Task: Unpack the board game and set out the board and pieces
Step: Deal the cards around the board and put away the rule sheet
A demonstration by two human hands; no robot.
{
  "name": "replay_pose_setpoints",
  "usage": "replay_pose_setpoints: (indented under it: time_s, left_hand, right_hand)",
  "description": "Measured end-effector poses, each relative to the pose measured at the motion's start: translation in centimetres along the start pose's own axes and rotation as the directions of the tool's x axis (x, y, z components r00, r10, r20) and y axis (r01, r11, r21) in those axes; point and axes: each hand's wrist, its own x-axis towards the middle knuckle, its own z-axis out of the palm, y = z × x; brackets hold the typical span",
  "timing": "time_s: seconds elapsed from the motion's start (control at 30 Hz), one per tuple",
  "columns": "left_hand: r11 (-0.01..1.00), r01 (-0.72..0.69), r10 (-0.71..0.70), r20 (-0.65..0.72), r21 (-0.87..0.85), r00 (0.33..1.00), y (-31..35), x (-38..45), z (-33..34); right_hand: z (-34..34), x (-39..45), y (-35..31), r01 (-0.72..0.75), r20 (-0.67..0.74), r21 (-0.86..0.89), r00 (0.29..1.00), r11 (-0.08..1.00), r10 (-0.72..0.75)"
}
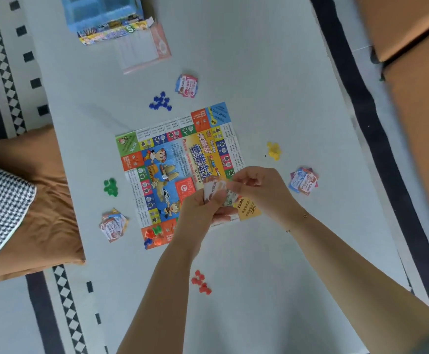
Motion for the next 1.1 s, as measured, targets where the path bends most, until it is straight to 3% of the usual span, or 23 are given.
replay_pose_setpoints:
  time_s: [0.13, 0.3, 0.53, 0.67, 0.73, 0.83, 0.9, 0.93, 1.0, 1.1]
  left_hand:
    - [0.999, 0.005, -0.005, 0.004, -0.043, 1.000, -0.1, 0.6, -1.3]
    - [0.993, 0.042, -0.046, -0.042, -0.108, 0.998, 0.6, 1.2, -3.9]
    - [0.989, 0.053, -0.064, -0.076, -0.135, 0.995, 2.3, 3.7, -6.6]
    - [0.950, 0.081, -0.107, -0.069, -0.303, 0.992, 3.8, 5.4, -7.5]
    - [0.940, 0.075, -0.098, -0.051, -0.334, 0.994, 4.2, 5.9, -8.0]
    - [0.962, 0.035, -0.052, -0.057, -0.271, 0.997, 3.9, 6.1, -8.9]
    - [0.977, 0.014, -0.026, -0.054, -0.214, 0.998, 3.6, 5.8, -9.4]
    - [0.981, 0.004, -0.014, -0.050, -0.195, 0.999, 3.4, 5.5, -9.7]
    - [0.983, -0.004, -0.005, -0.048, -0.186, 0.999, 3.2, 4.8, -10.0]
    - [0.982, -0.010, -0.005, -0.075, -0.190, 0.997, 2.7, 3.6, -10.3]
  right_hand:
    - [1.2, 1.3, 0.4, 0.002, -0.054, -0.064, 0.999, 0.998, -0.005]
    - [1.6, 5.4, -1.3, -0.013, -0.141, 0.011, 0.990, 1.000, 0.015]
    - [2.5, 20.3, -5.6, 0.091, -0.205, -0.222, 0.969, 0.971, -0.137]
    - [3.8, 25.3, -6.0, 0.088, -0.259, -0.325, 0.949, 0.942, -0.178]
    - [4.3, 26.4, -5.9, 0.091, -0.238, -0.492, 0.943, 0.866, -0.234]
    - [4.8, 26.8, -5.6, 0.145, -0.135, -0.768, 0.915, 0.623, -0.380]
    - [4.7, 26.8, -6.1, 0.147, -0.100, -0.861, 0.890, 0.487, -0.444]
    - [4.8, 26.7, -6.4, 0.126, -0.122, -0.874, 0.878, 0.470, -0.463]
    - [5.1, 25.6, -7.0, 0.119, -0.209, -0.817, 0.850, 0.564, -0.483]
    - [6.4, 20.5, -7.5, 0.284, -0.266, -0.551, 0.831, 0.784, -0.488]
